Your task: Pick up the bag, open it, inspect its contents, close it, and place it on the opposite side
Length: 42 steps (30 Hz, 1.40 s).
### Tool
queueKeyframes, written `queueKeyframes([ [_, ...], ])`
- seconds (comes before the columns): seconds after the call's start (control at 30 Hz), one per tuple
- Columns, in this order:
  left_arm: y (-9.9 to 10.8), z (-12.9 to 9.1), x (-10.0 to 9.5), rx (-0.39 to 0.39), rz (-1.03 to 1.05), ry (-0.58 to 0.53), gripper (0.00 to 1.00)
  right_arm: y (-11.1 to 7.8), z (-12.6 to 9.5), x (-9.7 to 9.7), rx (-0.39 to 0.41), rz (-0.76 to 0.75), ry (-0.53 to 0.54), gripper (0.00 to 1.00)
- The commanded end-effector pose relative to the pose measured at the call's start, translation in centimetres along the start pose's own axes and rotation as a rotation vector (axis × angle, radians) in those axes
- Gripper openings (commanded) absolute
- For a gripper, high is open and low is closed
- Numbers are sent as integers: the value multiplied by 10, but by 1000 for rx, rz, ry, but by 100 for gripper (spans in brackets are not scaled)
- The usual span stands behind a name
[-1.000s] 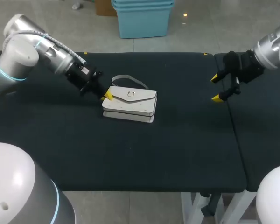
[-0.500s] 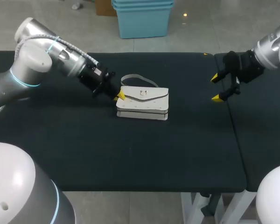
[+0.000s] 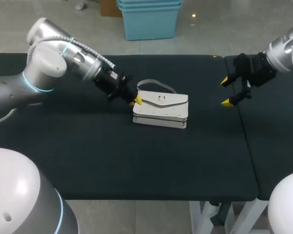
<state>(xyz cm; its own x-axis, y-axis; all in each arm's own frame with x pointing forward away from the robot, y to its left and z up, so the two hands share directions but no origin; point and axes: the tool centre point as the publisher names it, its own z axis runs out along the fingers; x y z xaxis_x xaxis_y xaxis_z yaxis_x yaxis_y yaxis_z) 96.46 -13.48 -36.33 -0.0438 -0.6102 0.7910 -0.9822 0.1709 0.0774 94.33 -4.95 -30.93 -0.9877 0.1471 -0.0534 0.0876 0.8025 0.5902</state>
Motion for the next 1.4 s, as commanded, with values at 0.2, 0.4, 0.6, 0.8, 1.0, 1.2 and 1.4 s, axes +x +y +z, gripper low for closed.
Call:
queueKeyframes([
  [0.2,-6,13,0,50,-35,9,0,0,0,-1,-1,0,1,100],
  [0.4,-10,7,-1,61,-43,10,0,0,0,-1,-1,0,1,100],
  [0.6,-8,0,3,32,0,12,70,0,0,-1,-1,0,1,100],
  [0.8,-5,-11,8,22,27,13,93,0,0,-1,-1,0,1,100],
  [1.0,1,-28,10,15,52,8,90,4,0,0,24,-20,-5,100],
  [1.2,7,-52,11,-13,79,-11,100,16,-3,0,81,-65,-43,100],
  [1.4,12,-78,19,-16,135,-74,100,34,-8,1,161,-119,-93,100],
])
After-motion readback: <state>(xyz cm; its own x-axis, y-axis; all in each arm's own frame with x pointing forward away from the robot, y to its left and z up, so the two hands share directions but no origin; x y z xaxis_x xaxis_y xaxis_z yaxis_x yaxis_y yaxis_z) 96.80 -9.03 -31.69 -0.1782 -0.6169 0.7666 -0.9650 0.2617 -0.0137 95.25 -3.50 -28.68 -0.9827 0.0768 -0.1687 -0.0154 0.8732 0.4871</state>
